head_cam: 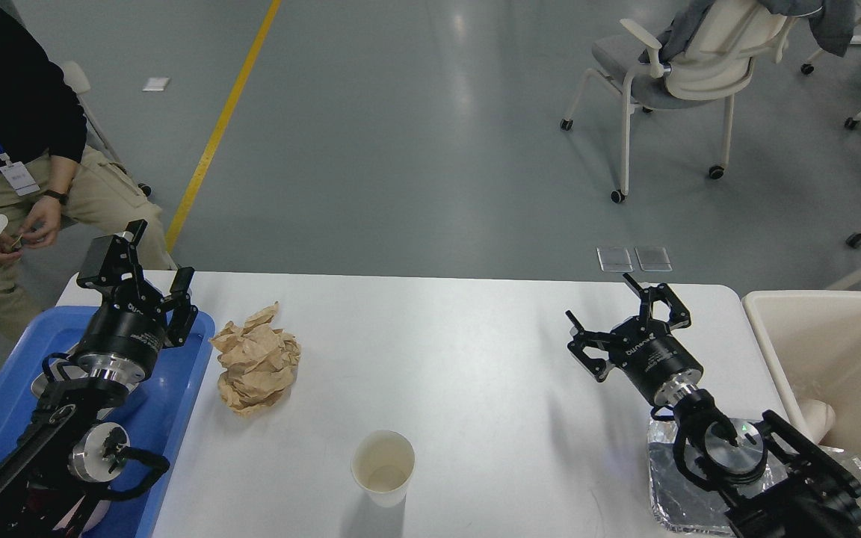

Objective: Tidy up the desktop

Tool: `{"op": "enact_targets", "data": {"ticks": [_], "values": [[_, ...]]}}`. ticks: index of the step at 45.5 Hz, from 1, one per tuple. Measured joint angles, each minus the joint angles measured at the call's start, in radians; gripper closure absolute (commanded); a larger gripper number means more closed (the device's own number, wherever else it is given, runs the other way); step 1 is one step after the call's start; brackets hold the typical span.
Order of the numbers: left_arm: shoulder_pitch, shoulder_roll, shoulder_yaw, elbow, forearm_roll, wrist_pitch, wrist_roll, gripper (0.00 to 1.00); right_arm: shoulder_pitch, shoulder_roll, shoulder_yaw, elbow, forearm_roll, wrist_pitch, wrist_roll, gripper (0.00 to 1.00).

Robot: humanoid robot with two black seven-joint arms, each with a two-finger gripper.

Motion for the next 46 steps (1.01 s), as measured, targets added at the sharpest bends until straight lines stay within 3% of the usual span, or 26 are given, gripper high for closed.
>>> {"op": "enact_targets", "data": {"ticks": [15,38,46], "values": [[0.004,0.002,-0.003,0.002,-0.001,-0.002,-0.004,0.03,-0.005,-0.117,0.052,0.004,0.003,0.043,0.000,0.00],[-0.006,-0.004,0.008,0.012,0.000,-0.004,-0.005,0.03,-0.019,-0.163,0.125,0.006,-0.078,0.011,0.000,0.00],[-0.007,-0.001,0.010,0.016,0.000,-0.009,-0.005,0.03,-0.056,-0.256,0.120,0.075,-0.129,0.022,0.000,0.00]]}}
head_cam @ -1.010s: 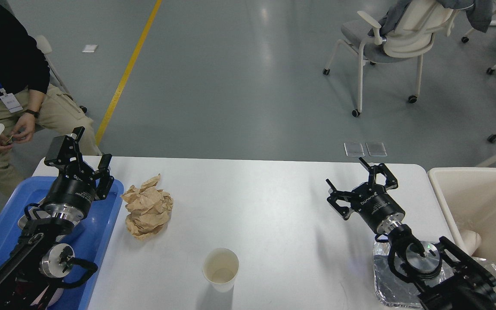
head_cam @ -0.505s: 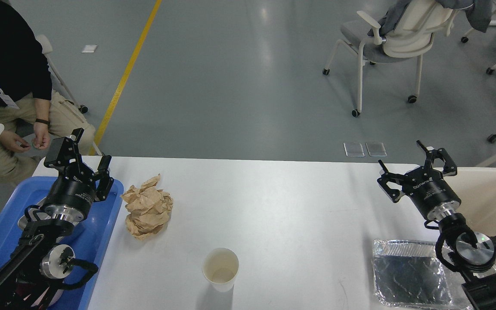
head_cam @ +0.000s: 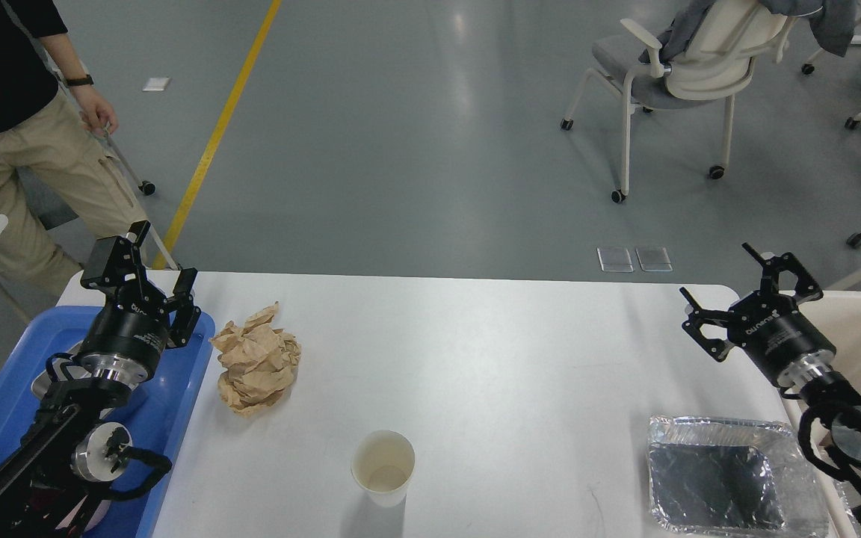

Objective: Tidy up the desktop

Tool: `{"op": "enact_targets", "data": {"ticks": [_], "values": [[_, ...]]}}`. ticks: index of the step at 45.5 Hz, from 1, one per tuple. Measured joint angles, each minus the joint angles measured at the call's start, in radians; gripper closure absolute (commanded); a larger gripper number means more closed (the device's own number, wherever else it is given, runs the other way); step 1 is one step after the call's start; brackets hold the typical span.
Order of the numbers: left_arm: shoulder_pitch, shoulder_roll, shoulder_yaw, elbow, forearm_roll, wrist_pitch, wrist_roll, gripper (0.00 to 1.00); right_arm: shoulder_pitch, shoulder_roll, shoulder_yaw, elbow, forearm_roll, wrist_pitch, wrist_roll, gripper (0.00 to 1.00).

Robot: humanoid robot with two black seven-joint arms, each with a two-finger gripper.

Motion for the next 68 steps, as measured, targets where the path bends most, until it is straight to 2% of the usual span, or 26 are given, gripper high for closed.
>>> {"op": "enact_targets", "data": {"ticks": [15,24,38,53,62,68], "values": [[0.005,-0.012,0.011,0.029,0.000,-0.002,-0.004,0.03,-0.058,-0.399,-0.098,0.202,-0.021,0.069,-0.001,0.00],[0.004,-0.033,0.012,0.032,0.000,-0.013,-0.005,0.03,-0.074,-0.615,-0.102,0.257,-0.074,0.170,-0.001,0.00],[-0.015,-0.055,0.012,0.051,0.001,-0.017,-0.005,0.03,-0.113,-0.846,-0.109,0.320,-0.223,0.236,-0.001,0.00],[-0.052,-0.076,0.013,0.115,0.005,-0.051,-0.001,0.03,-0.138,-1.018,-0.207,0.351,-0.328,0.230,-0.003,0.00],[-0.067,-0.084,0.013,0.145,0.006,-0.059,-0.002,0.03,-0.139,-1.027,-0.225,0.350,-0.328,0.211,-0.004,0.00],[-0.069,-0.084,0.018,0.150,0.007,-0.060,-0.003,0.03,-0.139,-0.994,-0.227,0.324,-0.315,0.159,-0.004,0.00]]}}
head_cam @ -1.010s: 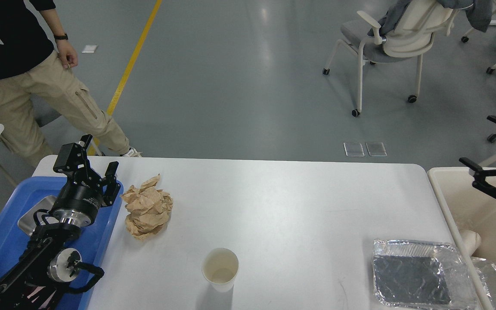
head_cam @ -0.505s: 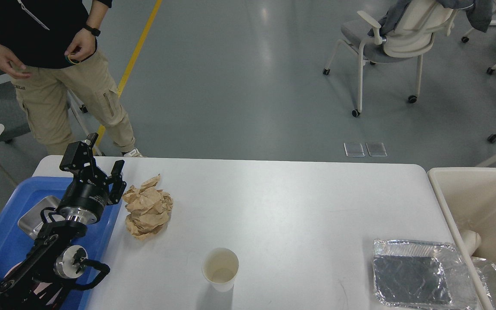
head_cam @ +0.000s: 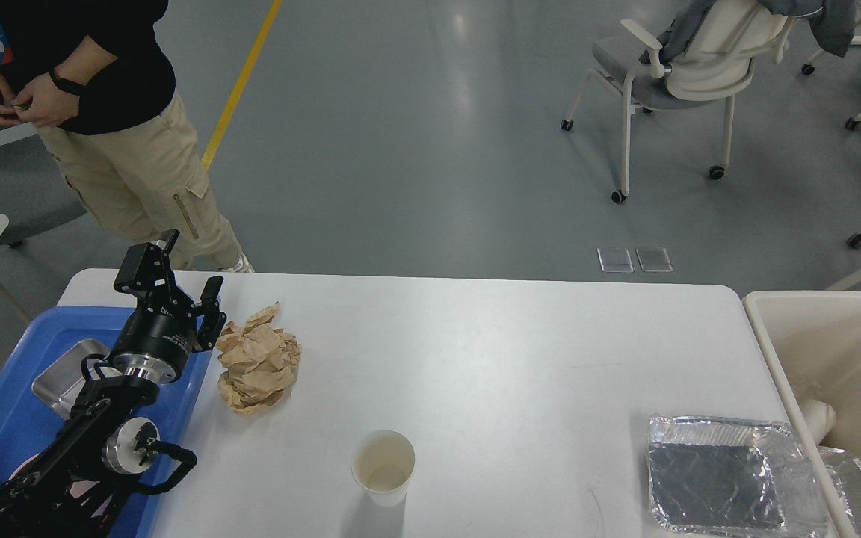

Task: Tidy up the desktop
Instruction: 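Lower the right gripper to the edge of the foil tray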

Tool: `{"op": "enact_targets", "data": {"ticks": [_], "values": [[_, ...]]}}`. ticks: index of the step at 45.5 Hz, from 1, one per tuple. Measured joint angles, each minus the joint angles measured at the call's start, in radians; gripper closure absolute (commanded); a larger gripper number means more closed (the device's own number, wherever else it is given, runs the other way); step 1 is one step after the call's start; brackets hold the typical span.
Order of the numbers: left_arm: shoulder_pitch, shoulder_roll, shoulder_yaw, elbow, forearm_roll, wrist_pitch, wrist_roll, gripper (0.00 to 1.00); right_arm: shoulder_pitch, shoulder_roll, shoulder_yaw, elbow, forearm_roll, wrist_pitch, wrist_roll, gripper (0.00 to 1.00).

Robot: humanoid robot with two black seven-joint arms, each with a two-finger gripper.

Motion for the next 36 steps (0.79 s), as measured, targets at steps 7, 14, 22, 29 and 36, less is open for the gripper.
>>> {"op": "enact_targets", "data": {"ticks": [7,14,22,29,36], "values": [[-0.002,0.001,0.007,0.011,0.001,0.000,-0.001,0.03,0.001,0.101,0.007,-0.121,0.005,-0.050,-0.002,0.00],[0.000,0.000,0.010,0.019,0.001,0.000,-0.003,0.03,0.001,0.135,0.004,-0.235,0.005,-0.051,0.000,0.00],[0.001,0.000,0.011,0.025,0.001,0.000,-0.004,0.03,-0.001,0.146,0.000,-0.286,0.000,-0.045,0.003,0.00],[0.004,-0.004,0.010,0.025,0.001,0.000,-0.005,0.03,-0.004,0.185,-0.015,-0.303,-0.045,-0.022,0.017,0.00],[0.007,0.003,0.010,0.025,0.001,0.000,-0.006,0.03,-0.006,0.221,-0.091,-0.300,-0.228,-0.006,0.124,0.00]]}}
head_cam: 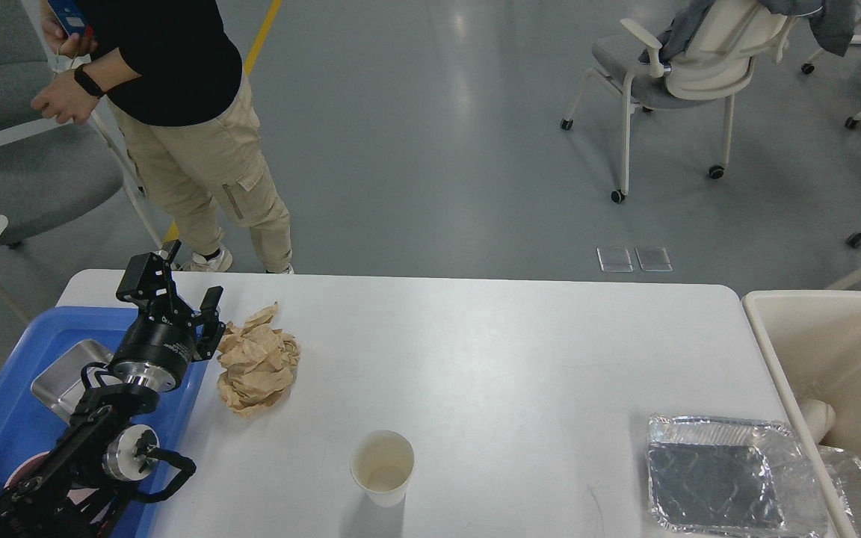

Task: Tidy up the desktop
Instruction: 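Lower the right gripper to the edge of the foil tray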

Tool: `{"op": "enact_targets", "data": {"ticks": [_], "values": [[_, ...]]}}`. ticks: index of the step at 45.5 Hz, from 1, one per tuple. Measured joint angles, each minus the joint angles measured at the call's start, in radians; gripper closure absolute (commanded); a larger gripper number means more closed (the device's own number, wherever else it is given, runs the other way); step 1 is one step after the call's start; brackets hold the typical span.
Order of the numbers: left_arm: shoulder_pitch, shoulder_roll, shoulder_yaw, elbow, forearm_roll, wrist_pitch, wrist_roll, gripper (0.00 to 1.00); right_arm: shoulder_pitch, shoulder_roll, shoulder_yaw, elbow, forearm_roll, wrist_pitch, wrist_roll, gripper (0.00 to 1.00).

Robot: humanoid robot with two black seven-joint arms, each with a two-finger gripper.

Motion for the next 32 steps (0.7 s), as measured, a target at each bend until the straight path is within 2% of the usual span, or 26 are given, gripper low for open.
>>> {"op": "enact_targets", "data": {"ticks": [5,8,17,22,32], "values": [[0.001,0.005,0.000,0.000,0.000,0.000,-0.001,0.03,0.001,0.015,-0.062,0.010,-0.175,0.016,0.114,0.00],[0.002,0.006,-0.001,0.000,0.000,0.000,-0.002,0.03,0.005,0.024,-0.087,0.012,-0.265,0.019,0.167,0.00],[0.010,0.011,-0.002,0.000,0.000,0.000,-0.012,0.03,0.009,0.071,-0.138,0.016,-0.455,0.020,0.299,0.00],[0.014,0.014,-0.003,0.004,0.000,0.000,-0.017,0.03,0.011,0.096,-0.177,0.024,-0.516,0.020,0.336,0.00],[0.021,0.018,-0.004,0.013,0.000,0.000,-0.026,0.03,0.030,0.146,-0.264,0.066,-0.615,0.020,0.350,0.00]]}}
